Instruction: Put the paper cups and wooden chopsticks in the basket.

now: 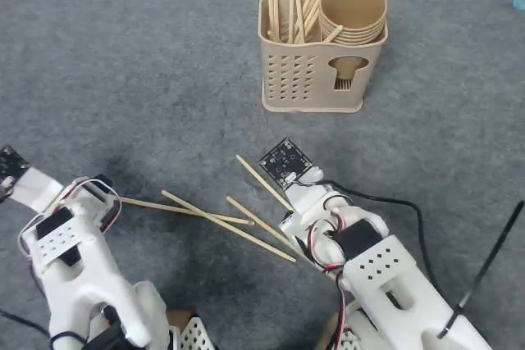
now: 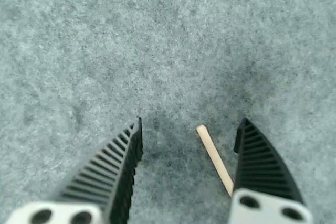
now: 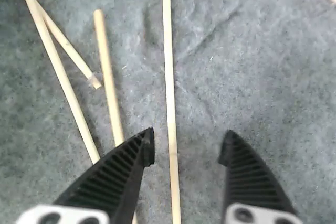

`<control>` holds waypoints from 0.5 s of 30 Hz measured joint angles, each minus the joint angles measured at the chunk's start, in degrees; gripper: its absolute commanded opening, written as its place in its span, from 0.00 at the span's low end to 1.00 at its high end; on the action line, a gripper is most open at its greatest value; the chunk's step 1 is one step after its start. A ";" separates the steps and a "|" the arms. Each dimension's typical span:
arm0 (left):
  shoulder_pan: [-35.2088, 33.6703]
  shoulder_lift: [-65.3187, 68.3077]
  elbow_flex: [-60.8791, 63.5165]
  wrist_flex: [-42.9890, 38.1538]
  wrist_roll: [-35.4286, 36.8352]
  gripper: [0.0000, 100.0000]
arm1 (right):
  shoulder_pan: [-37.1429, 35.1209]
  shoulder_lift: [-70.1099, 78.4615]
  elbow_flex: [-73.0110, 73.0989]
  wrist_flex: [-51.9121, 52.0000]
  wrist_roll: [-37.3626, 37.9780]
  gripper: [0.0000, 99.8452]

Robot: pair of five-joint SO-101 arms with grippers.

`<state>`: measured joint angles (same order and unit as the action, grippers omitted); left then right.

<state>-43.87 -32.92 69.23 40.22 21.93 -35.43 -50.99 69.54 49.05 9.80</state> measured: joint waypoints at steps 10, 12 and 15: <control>0.00 0.00 0.00 0.00 0.00 0.27 | -7.21 0.09 -4.22 -0.09 0.18 0.13; 0.00 0.00 0.00 0.00 0.00 0.27 | -11.16 1.58 -4.22 -0.70 0.18 0.12; 0.00 0.00 0.00 0.00 0.00 0.27 | -13.27 6.68 -5.80 -3.60 0.26 0.12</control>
<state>-43.87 -32.92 69.23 40.22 21.93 -48.70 -44.31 63.74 45.45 10.07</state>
